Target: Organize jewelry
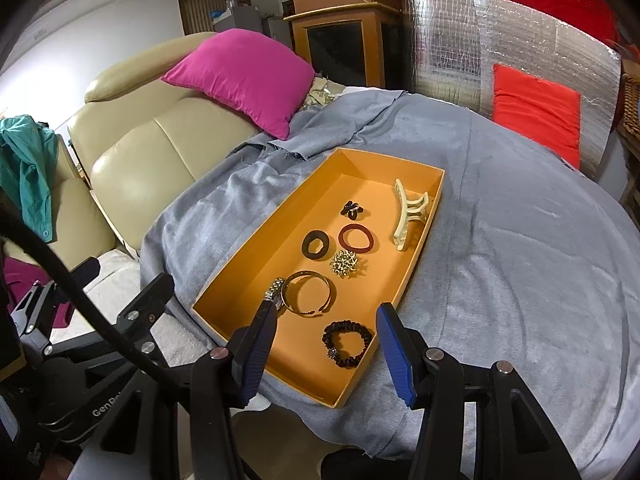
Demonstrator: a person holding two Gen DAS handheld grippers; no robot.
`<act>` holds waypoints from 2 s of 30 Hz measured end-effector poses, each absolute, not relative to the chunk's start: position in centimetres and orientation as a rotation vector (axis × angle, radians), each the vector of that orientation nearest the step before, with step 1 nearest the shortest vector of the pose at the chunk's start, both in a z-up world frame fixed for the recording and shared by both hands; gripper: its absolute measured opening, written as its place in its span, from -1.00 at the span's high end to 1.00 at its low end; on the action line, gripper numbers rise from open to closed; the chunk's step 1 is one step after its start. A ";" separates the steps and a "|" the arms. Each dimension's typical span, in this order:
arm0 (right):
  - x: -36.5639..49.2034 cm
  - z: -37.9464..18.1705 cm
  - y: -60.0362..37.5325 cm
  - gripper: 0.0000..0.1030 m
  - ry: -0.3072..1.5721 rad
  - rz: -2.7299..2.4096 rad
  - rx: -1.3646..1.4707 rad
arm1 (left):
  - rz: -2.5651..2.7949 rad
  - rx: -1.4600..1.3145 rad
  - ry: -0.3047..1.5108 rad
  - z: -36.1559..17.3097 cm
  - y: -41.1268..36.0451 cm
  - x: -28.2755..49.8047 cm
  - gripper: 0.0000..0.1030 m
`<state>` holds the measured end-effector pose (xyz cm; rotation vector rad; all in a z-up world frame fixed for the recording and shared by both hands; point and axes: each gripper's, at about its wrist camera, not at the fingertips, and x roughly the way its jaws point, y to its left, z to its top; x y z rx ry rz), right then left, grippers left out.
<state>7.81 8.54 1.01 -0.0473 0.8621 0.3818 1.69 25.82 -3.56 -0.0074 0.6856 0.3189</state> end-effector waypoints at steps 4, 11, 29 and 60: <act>8.0 0.8 8.4 -0.08 0.866 0.380 -0.047 | 0.320 -0.008 0.688 -3.6 26.0 1.9 -0.78; 8.3 0.6 7.9 -0.08 0.873 0.378 -0.037 | 0.318 0.004 0.690 -3.6 25.6 2.2 -0.78; 10.2 0.0 8.6 -0.08 0.890 0.381 -0.021 | 0.327 0.014 0.717 -3.9 26.1 3.8 -0.78; 13.9 -2.1 8.5 -0.08 0.930 0.381 0.001 | 0.325 0.033 0.759 -5.4 25.7 7.7 -0.78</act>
